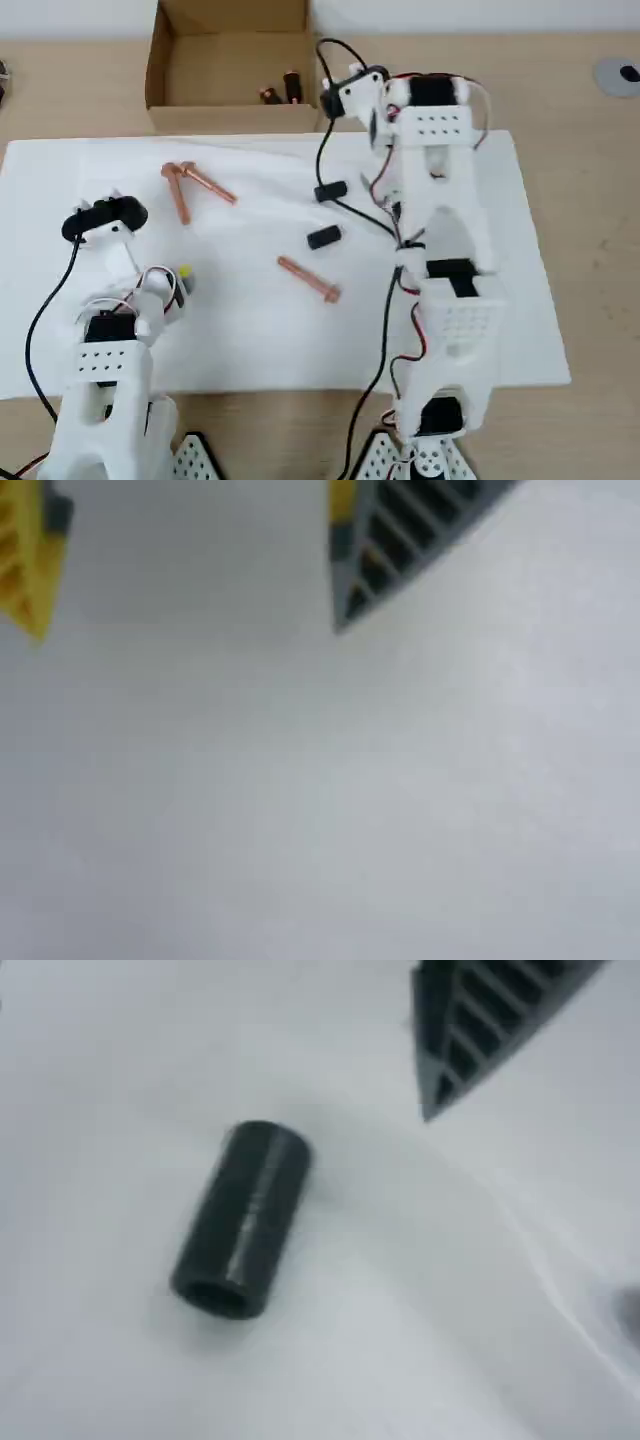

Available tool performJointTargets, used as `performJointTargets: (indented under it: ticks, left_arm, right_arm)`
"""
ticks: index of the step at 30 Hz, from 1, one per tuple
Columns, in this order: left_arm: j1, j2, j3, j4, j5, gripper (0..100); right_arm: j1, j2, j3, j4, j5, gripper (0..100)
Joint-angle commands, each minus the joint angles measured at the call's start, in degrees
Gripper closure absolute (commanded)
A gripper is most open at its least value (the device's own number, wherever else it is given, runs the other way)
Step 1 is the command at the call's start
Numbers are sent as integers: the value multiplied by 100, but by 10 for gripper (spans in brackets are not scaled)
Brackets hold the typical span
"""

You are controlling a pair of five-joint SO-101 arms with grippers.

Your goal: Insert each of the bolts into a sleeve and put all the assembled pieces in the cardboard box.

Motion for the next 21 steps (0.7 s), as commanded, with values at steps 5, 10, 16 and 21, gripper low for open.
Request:
performJointTargets:
  ticks: [5, 10, 16, 21]
  left_arm:
    - [70, 13, -237, -62, -44, 803]
    - [70, 13, -237, -62, -44, 803]
    - [70, 13, -237, -62, -44, 803]
    - [70, 13, -237, -62, -44, 803]
  right_arm:
    - [-57, -22, 901, -299, -334, 666]
    - [-40, -22, 1516, -721, -334, 666]
    - [-31, -22, 1877, -1073, -299, 666]
    - [189, -13, 1789, -1134, -281, 666]
